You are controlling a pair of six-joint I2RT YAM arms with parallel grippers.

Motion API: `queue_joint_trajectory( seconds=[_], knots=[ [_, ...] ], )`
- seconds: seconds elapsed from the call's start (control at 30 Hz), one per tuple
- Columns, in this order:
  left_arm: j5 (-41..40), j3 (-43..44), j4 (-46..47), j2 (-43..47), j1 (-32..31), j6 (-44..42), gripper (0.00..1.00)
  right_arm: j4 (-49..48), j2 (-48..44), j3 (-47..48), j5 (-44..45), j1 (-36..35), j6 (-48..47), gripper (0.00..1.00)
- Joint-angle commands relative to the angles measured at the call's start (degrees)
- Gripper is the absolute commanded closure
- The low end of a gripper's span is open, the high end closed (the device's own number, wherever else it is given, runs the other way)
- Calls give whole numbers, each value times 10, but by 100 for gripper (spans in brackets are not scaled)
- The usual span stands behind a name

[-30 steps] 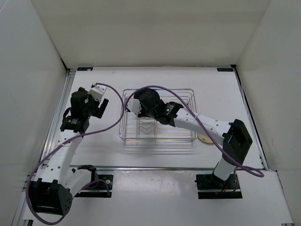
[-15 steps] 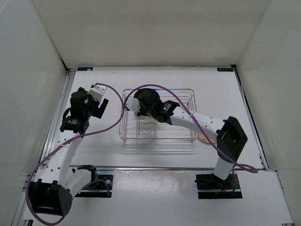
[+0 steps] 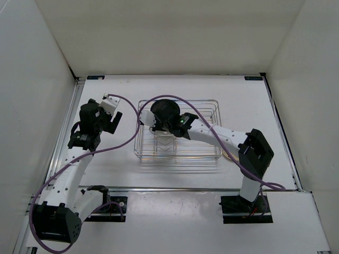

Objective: Load the plates into the dish rack

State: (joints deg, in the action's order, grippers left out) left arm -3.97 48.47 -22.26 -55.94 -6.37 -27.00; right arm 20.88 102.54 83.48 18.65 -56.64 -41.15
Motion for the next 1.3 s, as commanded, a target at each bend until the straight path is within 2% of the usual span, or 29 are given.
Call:
queue_joint_trajectory(
  seconds=[0.0,0.13,0.23,0.3,0.47,0.53,0.67,0.77,0.8,0.83,0.87,0.9,0.93,0.97,1.0,1.07,1.1,1.27],
  knots=[
    [8,-1,2,16,3,-1,0,-1,0,24,-5,-3,15,76],
    [8,-1,2,16,3,-1,0,-14,-5,19,14,-3,3,60],
    [8,-1,2,16,3,-1,0,-26,-10,13,26,-3,-9,55],
    [8,-1,2,16,3,-1,0,-38,-16,13,42,-3,-24,48],
    [8,-7,2,11,8,-1,0,-93,-33,13,91,2,-73,46],
    [8,-7,2,11,8,-1,0,-117,-46,13,110,8,-121,42],
    [8,-7,2,11,8,-1,0,-242,-80,15,152,39,-224,40],
    [8,-7,2,11,8,-1,0,-354,-95,20,170,96,-312,23],
    [8,-7,2,11,8,-1,0,-376,-95,20,176,116,-328,6],
    [8,-7,2,11,8,-1,0,-387,-95,32,176,164,-329,0],
    [8,-7,2,11,8,-1,0,-368,-95,69,176,192,-284,0],
    [8,-7,2,11,8,-1,0,-250,-95,101,164,220,-236,0],
    [8,-7,2,11,8,-1,0,-176,-95,137,144,282,-175,0],
    [8,-7,2,11,8,-1,0,-96,-89,209,111,313,-63,0],
    [8,-1,2,11,8,-1,0,15,-83,226,68,370,-27,0],
    [8,-1,2,6,14,-1,0,37,-105,180,11,410,17,0],
    [8,-1,2,6,14,-1,0,49,-117,153,-15,447,25,0],
    [8,-1,2,0,14,-1,0,44,-197,-3,-115,543,58,0]
  ],
)
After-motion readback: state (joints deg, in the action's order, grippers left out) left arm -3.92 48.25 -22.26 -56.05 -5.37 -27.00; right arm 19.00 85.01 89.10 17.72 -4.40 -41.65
